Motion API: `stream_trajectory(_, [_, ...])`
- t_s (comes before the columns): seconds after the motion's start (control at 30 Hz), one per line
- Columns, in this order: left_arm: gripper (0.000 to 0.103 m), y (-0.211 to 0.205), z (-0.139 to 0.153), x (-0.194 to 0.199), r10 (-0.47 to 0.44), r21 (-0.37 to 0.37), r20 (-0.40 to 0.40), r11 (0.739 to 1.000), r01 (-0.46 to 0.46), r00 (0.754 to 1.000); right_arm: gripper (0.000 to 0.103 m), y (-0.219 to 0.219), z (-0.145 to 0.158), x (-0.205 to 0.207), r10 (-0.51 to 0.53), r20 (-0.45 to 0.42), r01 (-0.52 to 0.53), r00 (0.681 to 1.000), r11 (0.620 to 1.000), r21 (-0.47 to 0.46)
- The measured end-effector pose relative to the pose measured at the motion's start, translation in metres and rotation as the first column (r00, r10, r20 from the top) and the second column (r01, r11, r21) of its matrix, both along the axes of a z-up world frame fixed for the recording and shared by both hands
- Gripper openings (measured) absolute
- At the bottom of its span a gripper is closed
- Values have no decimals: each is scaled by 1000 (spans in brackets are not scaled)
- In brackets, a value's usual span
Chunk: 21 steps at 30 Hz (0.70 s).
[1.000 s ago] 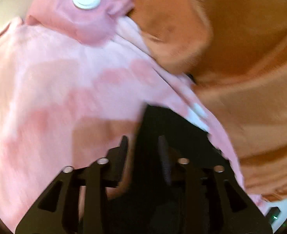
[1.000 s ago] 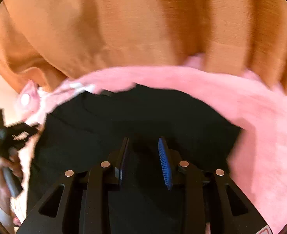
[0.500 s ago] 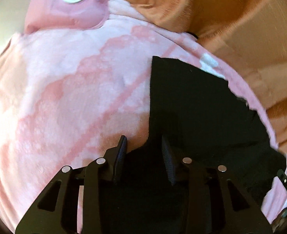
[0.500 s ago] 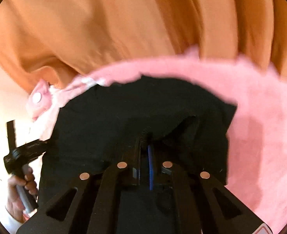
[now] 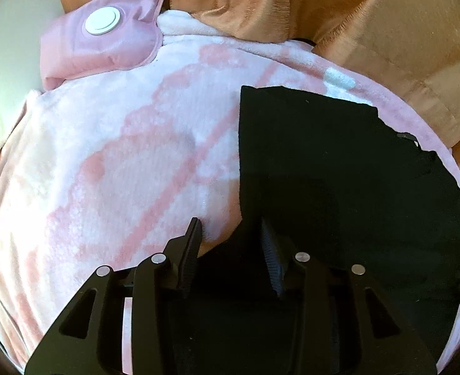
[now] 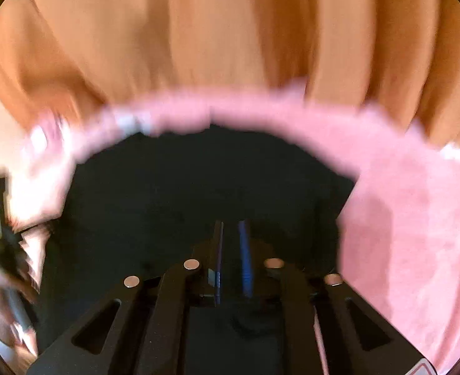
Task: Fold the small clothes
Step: 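Open both grippers and lift them away from the folded sweater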
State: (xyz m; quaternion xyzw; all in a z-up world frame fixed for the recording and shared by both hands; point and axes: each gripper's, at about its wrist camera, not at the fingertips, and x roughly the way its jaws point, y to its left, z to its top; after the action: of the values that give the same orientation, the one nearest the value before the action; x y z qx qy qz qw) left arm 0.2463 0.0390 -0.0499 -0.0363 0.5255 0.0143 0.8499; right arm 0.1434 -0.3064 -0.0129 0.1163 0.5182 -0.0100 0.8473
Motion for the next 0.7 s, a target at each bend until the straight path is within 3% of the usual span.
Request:
stream_trajectory(0.03, [37,3,2,-1,1,-22,-3,1000,-1,1000,2,-1,-17,2,-1,-66,0,998,1000,-14])
stream_trajectory(0.07, [37,8,4,-4,1,-39,-6,999,-1,1000,2,-9,-16,-5,-11,-4,11,1000,1000,15])
stream_trajectory(0.13, [37,19,12,-15,-8,-78,-13,997,7,1000,6,-19,-3,-11,-47,-51,47,998,999,8])
stream_trajectory(0.17, [37,24,17,-22,-17,-100,-12,995,16,1000,14,-26,18,-27,-70,14,70,997,998,8])
stream_trajectory(0.23, [45,31,28,-43,-51,-135,-3,990,50,999,22,-33,50,-68,-111,80,111,991,994,10])
stream_trajectory(0.27, [53,36,34,-61,-71,-149,6,986,71,997,31,-32,60,-88,-121,106,120,987,993,21])
stream_trajectory(0.3, [59,41,37,-79,-86,-157,12,984,87,996,49,-32,68,-113,-131,135,127,982,991,36])
stream_trajectory(0.37, [67,54,39,-123,-122,-166,8,979,122,992,62,-24,72,-175,-155,158,147,975,987,56])
stream_trajectory(0.43, [76,71,34,-165,-144,-173,-14,975,140,989,62,-13,60,-218,-164,119,155,979,984,83])
stream_trajectory(0.53, [83,100,15,-216,-113,-187,-68,977,99,991,62,10,24,-291,-195,-19,195,981,967,163])
stream_trajectory(0.6, [83,118,-3,-241,-83,-244,-103,968,56,991,62,25,6,-309,-198,-79,210,977,961,183])
stream_trajectory(0.63, [85,119,2,-251,-79,-230,-49,971,66,996,62,30,-1,-315,-189,-89,203,978,961,191])
stream_trajectory(0.67, [88,119,3,-258,-66,-189,-59,981,54,996,62,36,-10,-321,-179,-104,197,978,961,195])
stream_trajectory(0.7, [89,118,1,-262,-74,-209,-80,976,56,994,63,40,-17,-323,-179,-109,197,978,961,195])
